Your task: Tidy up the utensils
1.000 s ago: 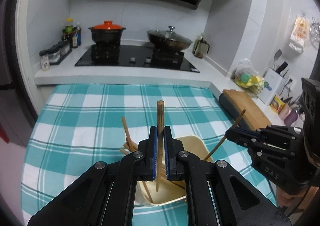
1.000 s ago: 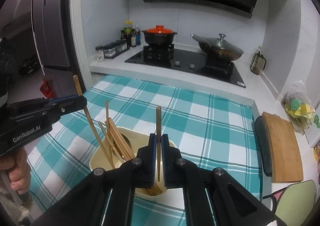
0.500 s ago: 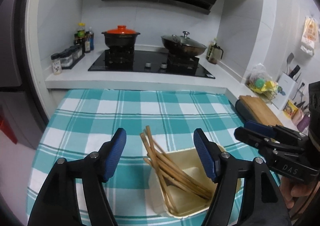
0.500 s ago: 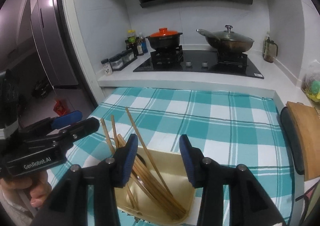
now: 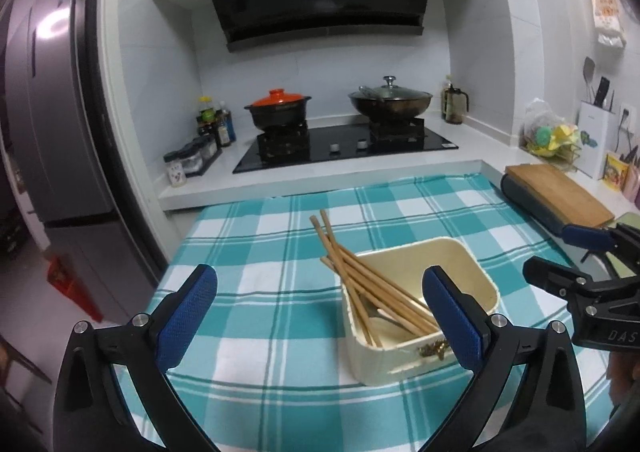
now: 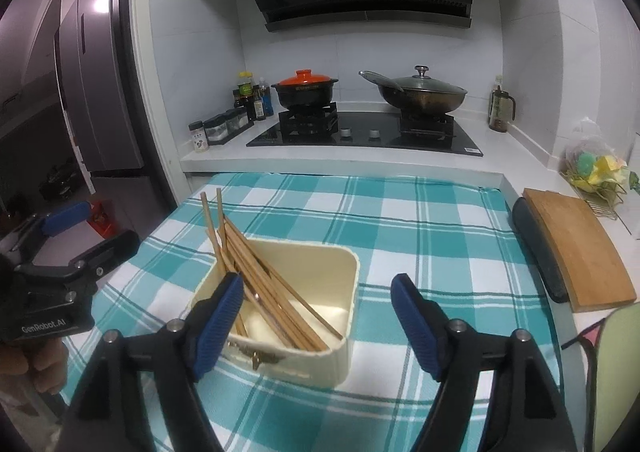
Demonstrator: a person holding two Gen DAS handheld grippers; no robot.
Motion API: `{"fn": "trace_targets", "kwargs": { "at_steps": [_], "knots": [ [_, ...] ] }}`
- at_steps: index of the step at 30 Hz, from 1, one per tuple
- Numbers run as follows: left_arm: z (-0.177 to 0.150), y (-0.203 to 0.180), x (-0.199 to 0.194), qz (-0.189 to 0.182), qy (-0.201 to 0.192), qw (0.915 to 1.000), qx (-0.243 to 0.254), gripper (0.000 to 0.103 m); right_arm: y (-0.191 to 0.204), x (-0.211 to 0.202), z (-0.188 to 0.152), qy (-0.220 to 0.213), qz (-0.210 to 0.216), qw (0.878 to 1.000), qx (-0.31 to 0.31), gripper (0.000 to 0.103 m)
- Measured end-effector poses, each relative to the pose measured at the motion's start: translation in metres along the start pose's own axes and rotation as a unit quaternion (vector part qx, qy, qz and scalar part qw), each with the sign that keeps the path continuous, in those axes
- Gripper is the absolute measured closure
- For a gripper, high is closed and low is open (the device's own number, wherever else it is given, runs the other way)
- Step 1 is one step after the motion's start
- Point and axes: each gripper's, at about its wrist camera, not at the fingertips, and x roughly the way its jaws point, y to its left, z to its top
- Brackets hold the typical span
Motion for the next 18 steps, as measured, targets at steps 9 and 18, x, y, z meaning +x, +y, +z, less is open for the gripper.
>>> {"fn": "trace_targets", "kwargs": {
  "at_steps": [9, 18],
  "knots": [
    [-0.031, -0.014, -0.063, 0.018, 0.004, 0.9998, -0.005, 0.001, 0.023, -0.058, -0.038, -0.007, -0.055, 0.998, -0.008, 0.017],
    [-0.06, -0.004, -0.11, 0.005, 0.023, 0.9996, -0.018, 0.001, 0.048, -0.12, -0.064, -0.031, -0.073, 0.997, -0.01, 0.017]
  ]
}}
